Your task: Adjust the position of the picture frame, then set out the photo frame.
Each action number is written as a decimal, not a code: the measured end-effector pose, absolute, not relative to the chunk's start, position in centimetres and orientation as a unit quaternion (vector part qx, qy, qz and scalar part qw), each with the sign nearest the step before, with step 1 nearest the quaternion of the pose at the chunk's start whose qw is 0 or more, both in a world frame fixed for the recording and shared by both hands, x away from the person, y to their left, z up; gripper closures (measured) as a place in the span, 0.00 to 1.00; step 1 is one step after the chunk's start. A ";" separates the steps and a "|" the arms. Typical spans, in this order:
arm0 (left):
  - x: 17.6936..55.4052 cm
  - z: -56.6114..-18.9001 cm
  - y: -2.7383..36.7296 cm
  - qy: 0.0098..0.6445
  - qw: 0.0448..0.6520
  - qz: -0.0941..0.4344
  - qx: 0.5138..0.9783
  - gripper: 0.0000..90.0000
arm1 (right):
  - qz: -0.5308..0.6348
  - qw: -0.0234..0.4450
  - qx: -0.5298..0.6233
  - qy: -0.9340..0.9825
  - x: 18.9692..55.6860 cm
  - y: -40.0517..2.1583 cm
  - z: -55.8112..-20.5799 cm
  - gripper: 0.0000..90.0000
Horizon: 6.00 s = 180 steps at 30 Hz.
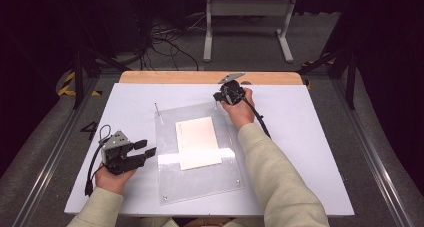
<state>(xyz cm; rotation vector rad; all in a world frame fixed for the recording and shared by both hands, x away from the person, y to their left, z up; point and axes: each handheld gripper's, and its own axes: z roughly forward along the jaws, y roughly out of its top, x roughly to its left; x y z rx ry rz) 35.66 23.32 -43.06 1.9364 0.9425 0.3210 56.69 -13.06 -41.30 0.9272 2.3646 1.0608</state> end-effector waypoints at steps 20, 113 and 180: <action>34.8 -43.7 21.7 0.368 0.440 0.084 0.815 0.54 | 0.368 0.207 0.328 0.845 52.5 -18.7 -39.7 0.95; 32.9 -43.2 22.1 0.326 0.495 0.135 0.794 0.48 | 0.475 0.265 0.414 0.730 47.9 -23.1 -43.5 0.81; 31.4 -42.9 20.2 0.271 0.483 0.164 0.816 0.41 | 0.429 0.185 0.484 0.740 52.1 -21.6 -45.2 0.94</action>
